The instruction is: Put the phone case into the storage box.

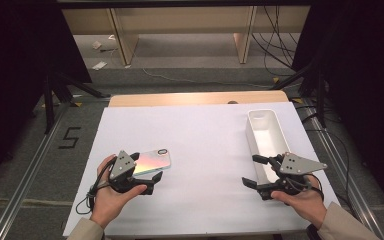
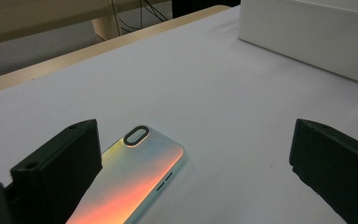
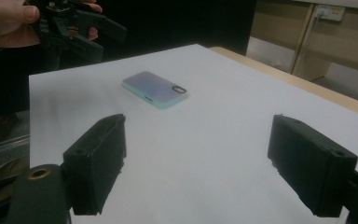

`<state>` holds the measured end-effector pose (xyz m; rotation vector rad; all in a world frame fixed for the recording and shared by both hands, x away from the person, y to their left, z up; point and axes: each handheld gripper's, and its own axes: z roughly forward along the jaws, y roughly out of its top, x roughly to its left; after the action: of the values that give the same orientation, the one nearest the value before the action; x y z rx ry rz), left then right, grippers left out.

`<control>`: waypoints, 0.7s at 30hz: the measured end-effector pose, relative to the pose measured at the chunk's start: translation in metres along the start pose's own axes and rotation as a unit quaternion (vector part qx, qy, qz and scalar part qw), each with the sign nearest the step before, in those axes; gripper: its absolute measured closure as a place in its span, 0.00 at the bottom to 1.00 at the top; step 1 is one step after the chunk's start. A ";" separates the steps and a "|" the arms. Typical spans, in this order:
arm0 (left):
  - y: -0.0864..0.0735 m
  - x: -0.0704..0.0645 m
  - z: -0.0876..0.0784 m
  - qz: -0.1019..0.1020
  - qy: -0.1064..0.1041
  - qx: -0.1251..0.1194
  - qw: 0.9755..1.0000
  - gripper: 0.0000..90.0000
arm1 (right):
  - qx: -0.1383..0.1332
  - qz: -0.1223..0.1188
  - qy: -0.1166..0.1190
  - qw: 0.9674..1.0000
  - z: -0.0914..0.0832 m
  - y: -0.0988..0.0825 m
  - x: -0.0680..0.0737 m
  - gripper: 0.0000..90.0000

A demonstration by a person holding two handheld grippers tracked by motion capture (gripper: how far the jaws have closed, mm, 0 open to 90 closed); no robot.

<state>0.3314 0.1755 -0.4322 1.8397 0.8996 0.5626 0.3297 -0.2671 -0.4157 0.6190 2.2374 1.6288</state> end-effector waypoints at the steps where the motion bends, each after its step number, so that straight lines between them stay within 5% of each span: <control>1: 0.000 0.000 0.000 0.000 0.000 0.000 1.000 0.02 | 0.000 0.001 0.000 1.000 0.000 0.000 0.000 0.23; 9: 0.000 0.000 0.000 0.000 0.002 -0.001 1.000 0.03 | -0.001 0.000 0.000 1.000 0.000 0.000 0.000 0.23; 12: 0.002 0.002 -0.001 0.001 0.019 -0.007 1.000 0.13 | -0.001 0.000 -0.001 1.000 0.000 0.000 0.000 0.23; 13: 0.003 0.005 -0.003 -0.007 0.038 -0.011 0.999 0.28 | -0.001 0.001 -0.001 1.000 0.000 0.000 0.000 0.23; 15: 0.004 0.008 -0.003 -0.012 0.047 -0.012 0.999 0.35 | 0.000 0.001 -0.001 1.000 0.000 0.000 0.000 0.23; 16: 0.004 0.010 -0.003 -0.016 0.059 -0.010 0.998 0.52 | 0.000 0.001 -0.002 1.000 0.000 0.000 0.001 0.23; 19: 0.007 0.016 -0.001 -0.027 0.085 -0.004 0.996 0.77 | 0.003 0.004 0.000 1.000 0.001 0.001 0.001 0.23; 21: 0.008 0.021 0.004 -0.029 0.095 0.013 0.995 0.84 | 0.003 0.002 0.000 1.000 0.002 0.001 0.001 0.23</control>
<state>0.3506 0.1876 -0.4266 1.7978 1.0878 0.7005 0.3296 -0.2648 -0.4157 0.6264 2.2419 1.6250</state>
